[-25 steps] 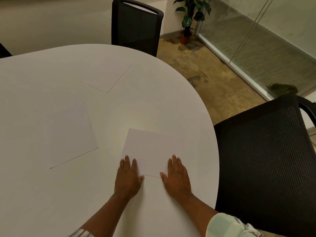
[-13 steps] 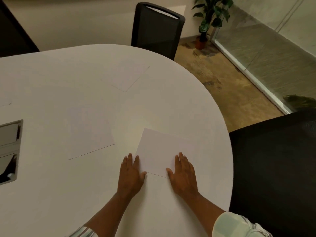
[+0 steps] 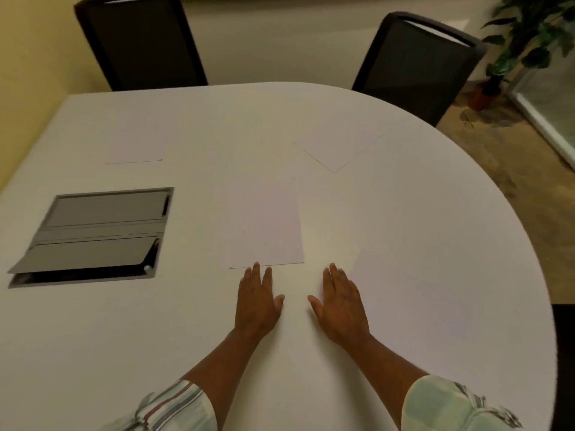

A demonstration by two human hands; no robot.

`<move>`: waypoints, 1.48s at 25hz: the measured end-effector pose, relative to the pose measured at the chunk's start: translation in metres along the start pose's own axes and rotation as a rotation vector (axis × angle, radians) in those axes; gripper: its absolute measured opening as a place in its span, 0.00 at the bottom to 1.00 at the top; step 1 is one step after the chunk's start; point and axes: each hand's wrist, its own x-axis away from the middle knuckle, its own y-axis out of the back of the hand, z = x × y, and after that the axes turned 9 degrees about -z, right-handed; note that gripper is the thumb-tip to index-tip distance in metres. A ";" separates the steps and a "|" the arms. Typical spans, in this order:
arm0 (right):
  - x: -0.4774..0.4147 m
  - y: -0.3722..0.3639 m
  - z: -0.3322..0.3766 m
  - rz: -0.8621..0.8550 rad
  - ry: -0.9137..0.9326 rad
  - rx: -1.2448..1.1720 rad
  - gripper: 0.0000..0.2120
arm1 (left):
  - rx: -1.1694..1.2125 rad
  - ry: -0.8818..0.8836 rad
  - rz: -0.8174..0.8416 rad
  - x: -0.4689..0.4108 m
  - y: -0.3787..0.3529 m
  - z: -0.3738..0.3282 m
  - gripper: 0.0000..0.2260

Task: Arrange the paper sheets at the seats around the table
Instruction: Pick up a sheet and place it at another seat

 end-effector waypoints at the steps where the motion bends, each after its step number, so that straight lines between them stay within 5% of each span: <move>1: -0.010 -0.004 0.013 0.017 0.035 -0.002 0.39 | -0.009 0.015 -0.008 -0.005 0.004 0.010 0.35; 8: -0.079 -0.030 0.078 0.131 0.196 0.043 0.40 | 0.050 0.226 -0.007 -0.048 0.028 0.057 0.33; 18: -0.077 -0.046 0.086 0.203 0.206 0.090 0.41 | 0.831 0.762 -0.229 -0.097 0.047 0.049 0.25; 21: -0.067 -0.046 0.083 0.206 0.202 0.079 0.41 | 0.892 0.884 -0.200 -0.109 0.053 0.056 0.22; 25: -0.048 -0.050 0.079 0.218 0.204 0.097 0.41 | 0.880 0.907 -0.143 -0.116 0.053 0.065 0.07; 32: -0.022 -0.053 0.077 0.208 0.241 0.073 0.39 | 0.833 0.752 -0.131 -0.111 0.056 0.057 0.04; 37: -0.024 -0.028 0.083 0.026 0.074 -0.216 0.34 | 0.855 0.614 -0.137 -0.080 0.066 0.058 0.10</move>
